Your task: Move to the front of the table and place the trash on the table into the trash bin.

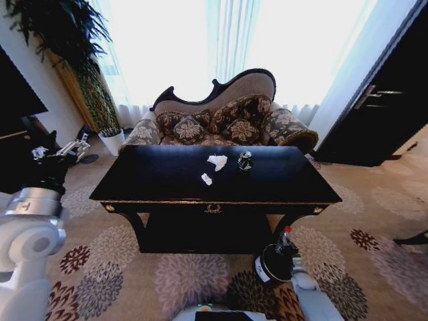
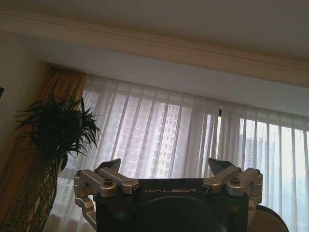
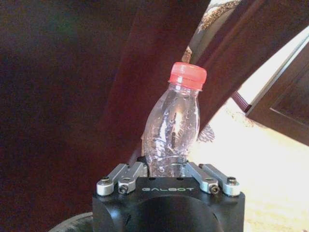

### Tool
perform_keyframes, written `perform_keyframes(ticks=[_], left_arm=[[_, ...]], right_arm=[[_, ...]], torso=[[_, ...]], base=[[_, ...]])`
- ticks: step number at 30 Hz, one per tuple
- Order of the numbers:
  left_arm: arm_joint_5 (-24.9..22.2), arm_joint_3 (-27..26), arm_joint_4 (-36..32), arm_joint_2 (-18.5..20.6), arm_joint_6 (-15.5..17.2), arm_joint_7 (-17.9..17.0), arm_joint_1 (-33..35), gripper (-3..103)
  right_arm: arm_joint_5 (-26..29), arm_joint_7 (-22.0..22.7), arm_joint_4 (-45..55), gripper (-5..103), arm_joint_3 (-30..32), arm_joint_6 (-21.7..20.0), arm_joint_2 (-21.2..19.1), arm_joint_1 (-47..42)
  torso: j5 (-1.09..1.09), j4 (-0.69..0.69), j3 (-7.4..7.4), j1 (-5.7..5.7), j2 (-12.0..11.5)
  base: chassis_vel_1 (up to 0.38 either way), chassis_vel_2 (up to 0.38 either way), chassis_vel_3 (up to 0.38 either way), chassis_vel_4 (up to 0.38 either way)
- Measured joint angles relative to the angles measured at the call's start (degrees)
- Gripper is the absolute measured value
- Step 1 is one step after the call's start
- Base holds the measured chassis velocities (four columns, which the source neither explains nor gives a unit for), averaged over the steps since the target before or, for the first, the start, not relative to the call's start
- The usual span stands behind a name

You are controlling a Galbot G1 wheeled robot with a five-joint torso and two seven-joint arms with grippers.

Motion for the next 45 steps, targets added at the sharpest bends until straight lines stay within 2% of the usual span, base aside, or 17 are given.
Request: perform_keyframes(ticks=[6,13,22,23,26,27,28,31,32,34,35,36,39,43,45], left_arm=[[0.18,0.56,0.09,-0.38,0.02,0.0,-0.36,100],[0.36,0.53,0.02,-0.67,0.03,0.07,-0.42,100],[0.43,-0.19,-0.1,-0.47,-0.01,0.27,-0.13,100],[0.44,-0.23,-0.15,-0.46,-0.02,0.31,-0.09,100],[0.44,-0.27,-0.23,-0.44,-0.03,0.34,-0.04,100],[0.46,-0.35,-0.25,-0.42,-0.06,0.37,0.02,100],[0.46,-0.42,-0.25,-0.42,-0.08,0.4,0.06,100],[0.47,-0.5,-0.25,-0.41,-0.1,0.43,0.08,100],[0.48,-0.62,-0.23,-0.37,-0.14,0.46,0.09,100],[0.48,-0.65,-0.21,-0.35,-0.16,0.47,0.06,100],[0.48,-0.74,-0.15,-0.32,-0.18,0.5,-0.02,100],[0.48,-0.76,-0.11,-0.29,-0.21,0.52,-0.07,100],[0.48,-0.77,-0.03,-0.28,-0.23,0.54,-0.11,100],[0.64,-0.63,0.22,-0.34,-0.36,0.68,-0.26,100],[0.66,-0.57,0.23,-0.36,-0.37,0.72,-0.29,100]], right_arm=[[-2.72,1.6,-1.63,25,0.33,-0.55,-0.55,0.51],[1.25,2.62,-2.86,25,-0.09,-3.24,0.13,-0.01],[3.21,2.42,-3.5,25,-0.06,-4.25,0.08,-0.27],[3.35,2.43,-3.4,21,-0.08,-4.65,0.22,-0.39],[3.58,2.43,-3.2,24,-0.13,-5.26,0.37,-0.54],[3.8,2.44,-3.0,35,-0.14,-5.54,0.38,-0.65],[3.9,2.42,-2.74,40,-0.18,-5.67,0.36,-0.82],[3.98,2.36,-2.54,45,-0.2,-5.79,0.36,-0.97],[4.69,2.33,-2.14,51,-0.2,-5.95,0.41,-1.23],[5.02,2.33,-1.97,51,-0.2,-6.05,0.47,-1.33],[5.69,2.32,-1.65,62,-0.22,-6.28,0.66,-1.61],[6.01,2.31,-1.46,68,-0.22,-6.38,0.79,-1.81],[6.26,2.3,-1.21,74,-0.22,-6.46,0.94,-2.07],[6.8,2.27,-0.23,95,-0.2,-6.61,1.54,-2.94],[6.98,2.25,0.13,95,-0.19,-6.62,1.7,-3.2]], torso=[[0.0,0.0,0.0,0.0,0.0],[-0.01,0.0,0.0,0.0,0.0],[-0.02,0.0,0.0,0.0,0.0],[-0.02,0.0,0.0,0.0,0.0],[0.01,0.0,0.0,0.0,0.0],[-0.01,0.0,0.0,0.0,0.0],[-0.03,0.01,0.0,0.0,0.0],[-0.02,0.0,0.0,0.0,0.0],[-0.02,0.0,0.0,0.0,0.0],[-0.03,0.01,0.0,0.0,0.0],[-0.01,0.01,0.0,0.0,0.0],[-0.01,0.01,0.0,0.0,0.0],[-0.01,0.0,0.0,0.0,0.0],[-0.01,0.01,-0.01,0.0,0.0],[-0.02,0.0,0.0,0.0,0.0]], base=[[0.0,0.0,0.0,0.0],[0.0,0.0,0.0,0.0],[0.0,0.0,0.0,0.0],[0.0,0.0,0.0,0.0],[0.0,0.0,0.0,0.0],[0.0,0.0,0.0,0.0],[0.0,0.0,0.0,0.0],[0.0,0.0,0.0,0.0],[0.0,0.0,0.0,0.0],[0.0,0.0,0.0,0.0],[0.0,0.0,0.0,0.0],[0.0,0.0,0.0,0.0],[0.0,0.0,0.0,0.0],[0.0,0.0,0.0,0.0],[0.0,0.0,0.0,0.0]])
